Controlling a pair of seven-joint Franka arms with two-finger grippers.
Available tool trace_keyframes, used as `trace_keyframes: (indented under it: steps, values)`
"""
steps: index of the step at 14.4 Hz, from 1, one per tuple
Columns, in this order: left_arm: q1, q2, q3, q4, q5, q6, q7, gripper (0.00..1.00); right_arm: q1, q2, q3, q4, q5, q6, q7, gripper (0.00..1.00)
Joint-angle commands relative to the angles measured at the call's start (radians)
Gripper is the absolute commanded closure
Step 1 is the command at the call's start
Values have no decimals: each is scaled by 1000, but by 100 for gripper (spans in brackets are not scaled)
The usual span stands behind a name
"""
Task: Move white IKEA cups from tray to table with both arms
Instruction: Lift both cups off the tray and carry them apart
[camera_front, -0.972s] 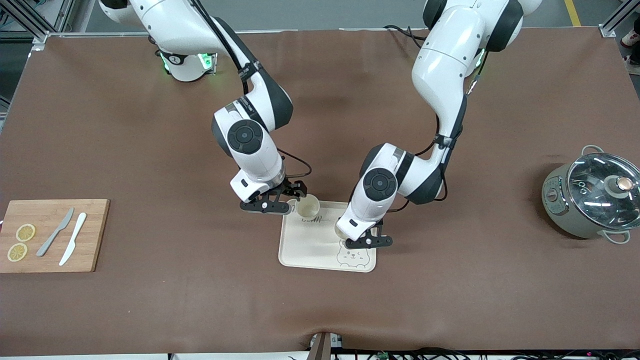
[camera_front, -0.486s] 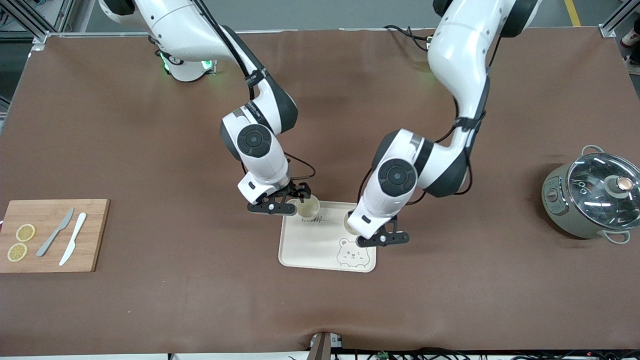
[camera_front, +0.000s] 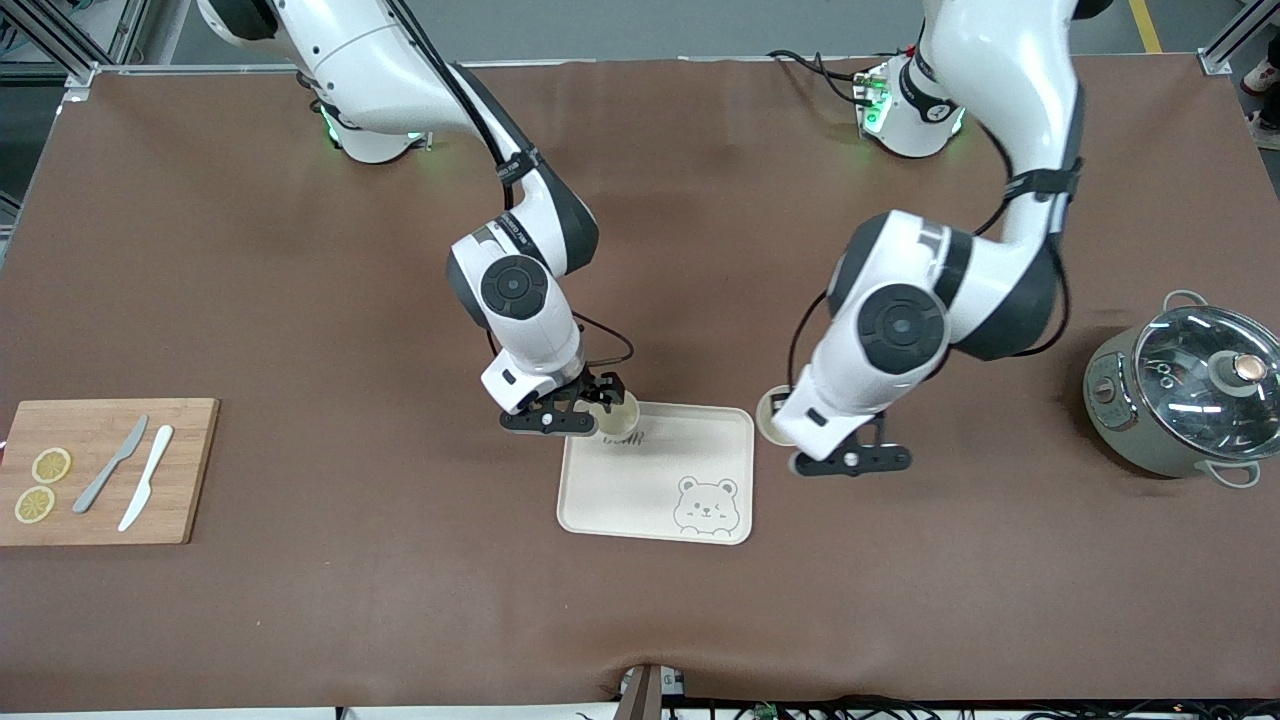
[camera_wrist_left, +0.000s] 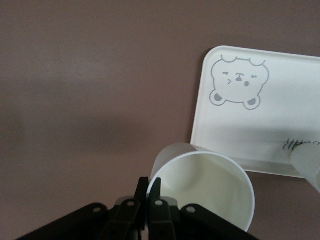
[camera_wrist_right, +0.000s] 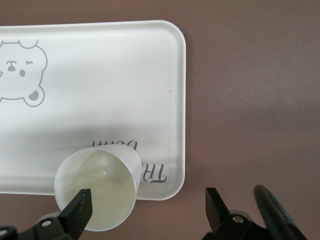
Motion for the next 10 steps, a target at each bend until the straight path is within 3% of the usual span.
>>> trace_keyframes:
  steps: [1,5,10]
  values:
    - [85,-199,-10,-248,11,56,150,100,12,30,-12,33,-16,9,21,0]
    - [222,-353,-13,-527,-10,248,381,100,12,45,-12,33,-16,33,21,0]
    - [311,-382,-13,-658,-15,346,541,100,16,57,-12,33,-16,36,21,0]
